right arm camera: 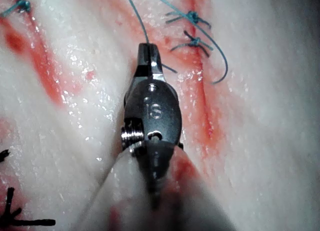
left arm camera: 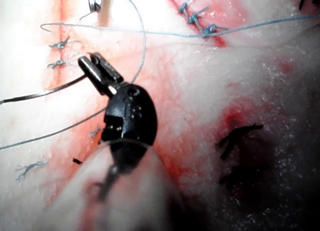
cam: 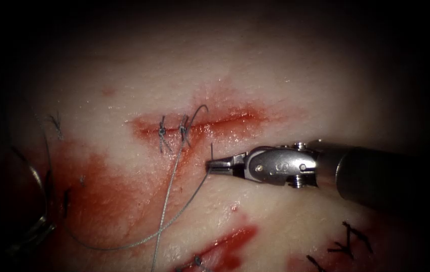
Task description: Wound Closure
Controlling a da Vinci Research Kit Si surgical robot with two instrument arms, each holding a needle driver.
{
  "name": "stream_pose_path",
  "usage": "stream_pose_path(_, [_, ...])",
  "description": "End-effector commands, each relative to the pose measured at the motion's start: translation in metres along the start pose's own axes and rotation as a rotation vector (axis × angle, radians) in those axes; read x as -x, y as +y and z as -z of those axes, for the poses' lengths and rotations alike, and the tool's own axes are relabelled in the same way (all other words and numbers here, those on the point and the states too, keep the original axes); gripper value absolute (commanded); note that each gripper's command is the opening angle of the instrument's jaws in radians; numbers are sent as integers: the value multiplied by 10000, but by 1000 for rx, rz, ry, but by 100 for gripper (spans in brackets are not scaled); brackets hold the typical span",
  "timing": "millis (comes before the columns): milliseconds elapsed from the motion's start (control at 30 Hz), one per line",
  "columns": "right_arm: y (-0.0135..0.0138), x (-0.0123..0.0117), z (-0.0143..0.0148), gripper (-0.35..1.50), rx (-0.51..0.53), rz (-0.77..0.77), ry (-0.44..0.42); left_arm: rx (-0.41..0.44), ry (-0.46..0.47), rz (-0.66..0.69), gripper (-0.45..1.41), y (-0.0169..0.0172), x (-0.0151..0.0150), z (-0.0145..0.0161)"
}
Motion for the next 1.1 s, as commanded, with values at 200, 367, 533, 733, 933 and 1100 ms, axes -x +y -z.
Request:
stream_pose_path(200, [-50,-68,7,-35,-79,-4,24,-10,-4,-15,-45,3,11,-10])
stream_pose_path(367, [-83,-121,22,-35,-148,5,27,-14,-10,-28,-45,4,12,-10])
stream_pose_path(533, [-106,-155,26,-35,-230,6,56,-18,-15,-34,-45,4,12,-10])
stream_pose_path(733, [-125,-184,25,-35,-352,-15,119,-23,-23,-41,-45,4,12,-10])
stream_pose_path(933, [-109,-193,28,34,-284,-31,193,-28,-30,-41,-45,4,13,-9])
stream_pose_path(1100, [-41,-172,59,133,-3,-117,183,-30,-35,-48,-45,2,14,-7])
